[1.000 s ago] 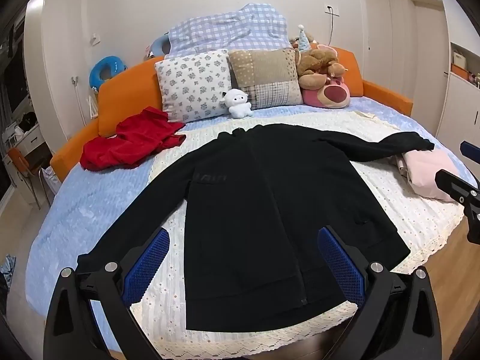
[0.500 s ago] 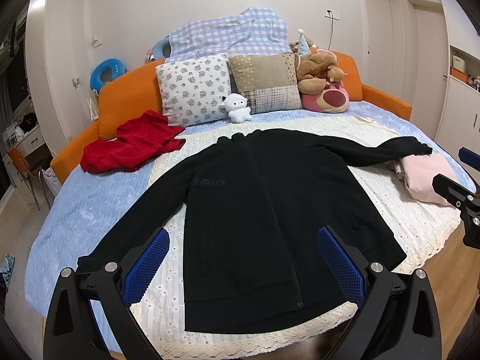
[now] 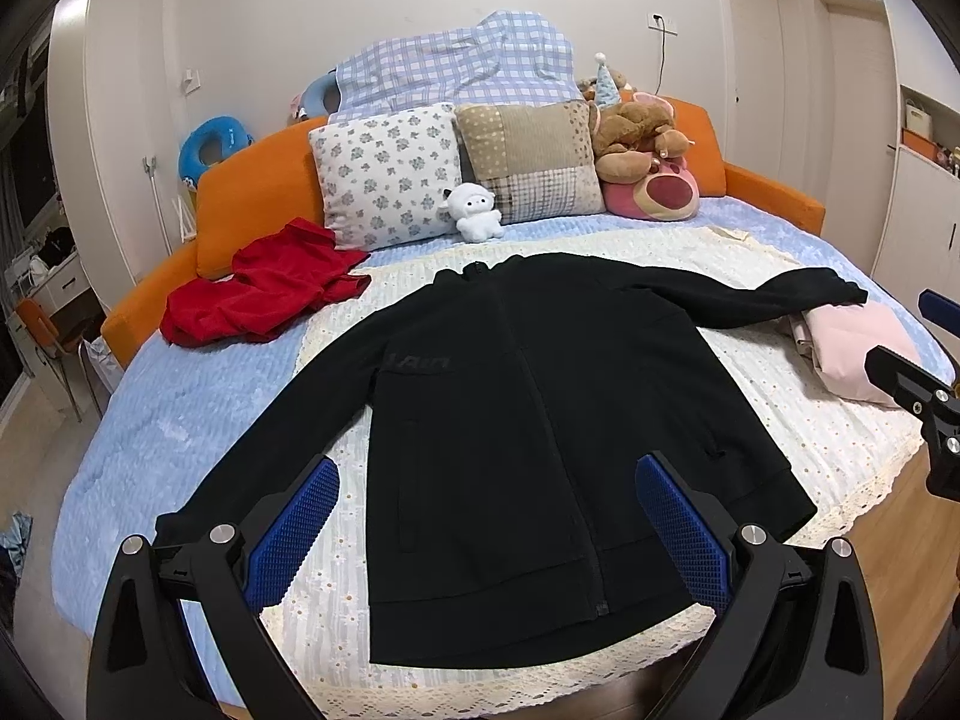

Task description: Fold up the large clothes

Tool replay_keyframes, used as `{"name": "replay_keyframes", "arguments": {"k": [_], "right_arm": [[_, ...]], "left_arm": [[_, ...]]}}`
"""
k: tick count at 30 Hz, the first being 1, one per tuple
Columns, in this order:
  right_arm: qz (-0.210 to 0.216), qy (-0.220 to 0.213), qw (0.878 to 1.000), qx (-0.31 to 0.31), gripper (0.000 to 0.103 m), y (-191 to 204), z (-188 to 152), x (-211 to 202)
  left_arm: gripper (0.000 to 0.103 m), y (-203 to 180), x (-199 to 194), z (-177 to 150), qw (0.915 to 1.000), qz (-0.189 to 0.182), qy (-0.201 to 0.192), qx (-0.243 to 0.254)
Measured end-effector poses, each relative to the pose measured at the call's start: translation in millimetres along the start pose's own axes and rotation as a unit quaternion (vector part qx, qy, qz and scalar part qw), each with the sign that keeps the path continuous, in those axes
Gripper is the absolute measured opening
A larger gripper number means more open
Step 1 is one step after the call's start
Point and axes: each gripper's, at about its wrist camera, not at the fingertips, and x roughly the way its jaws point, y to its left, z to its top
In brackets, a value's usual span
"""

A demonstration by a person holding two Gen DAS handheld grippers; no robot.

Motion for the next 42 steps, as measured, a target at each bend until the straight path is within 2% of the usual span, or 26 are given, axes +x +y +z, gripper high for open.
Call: {"name": "replay_keyframes", "arguments": {"k": [42], "right_arm": [[0.003, -0.005, 1.000, 0.010, 0.098, -1.1, -4.8, 4.7]], "left_arm": [[0.100, -1.7, 2.0, -2.1, 0.9999, -0.007, -0.004, -0.009]]}}
